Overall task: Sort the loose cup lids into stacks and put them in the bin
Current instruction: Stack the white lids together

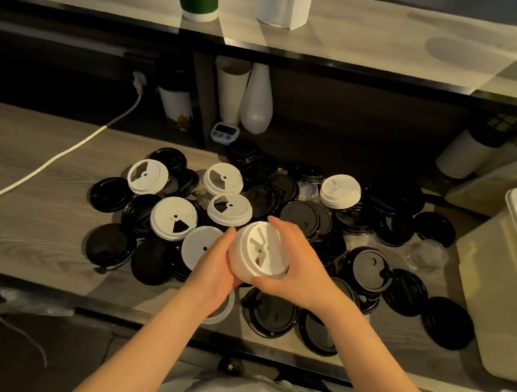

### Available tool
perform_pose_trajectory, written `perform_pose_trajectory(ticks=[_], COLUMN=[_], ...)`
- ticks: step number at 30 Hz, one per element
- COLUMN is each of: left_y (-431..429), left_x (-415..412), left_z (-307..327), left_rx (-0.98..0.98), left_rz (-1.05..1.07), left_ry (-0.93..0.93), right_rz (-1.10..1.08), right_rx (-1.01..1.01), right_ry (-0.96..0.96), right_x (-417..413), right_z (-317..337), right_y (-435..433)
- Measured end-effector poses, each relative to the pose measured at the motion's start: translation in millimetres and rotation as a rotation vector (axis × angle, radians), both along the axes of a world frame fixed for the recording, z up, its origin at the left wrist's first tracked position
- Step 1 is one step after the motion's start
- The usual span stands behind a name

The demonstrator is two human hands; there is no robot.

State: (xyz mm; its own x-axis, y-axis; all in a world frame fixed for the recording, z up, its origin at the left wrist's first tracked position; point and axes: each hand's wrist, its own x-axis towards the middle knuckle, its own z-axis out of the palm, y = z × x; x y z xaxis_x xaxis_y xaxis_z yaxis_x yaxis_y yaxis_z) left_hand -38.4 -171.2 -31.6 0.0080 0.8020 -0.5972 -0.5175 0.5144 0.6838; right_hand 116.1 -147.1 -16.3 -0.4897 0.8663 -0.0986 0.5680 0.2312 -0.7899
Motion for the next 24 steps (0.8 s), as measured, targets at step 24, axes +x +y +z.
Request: perform_pose_trajectory(ticks=[24], left_y=[-29], left_x=[-124], left_z=[1], left_rx=[-0.031], left_rz=[0.646], left_ry=[0.224], right_rz=[0.451], right_rx=[0.221], right_ry=[-0.43], right_x=[-106], right_z=[-2], right_y=[62])
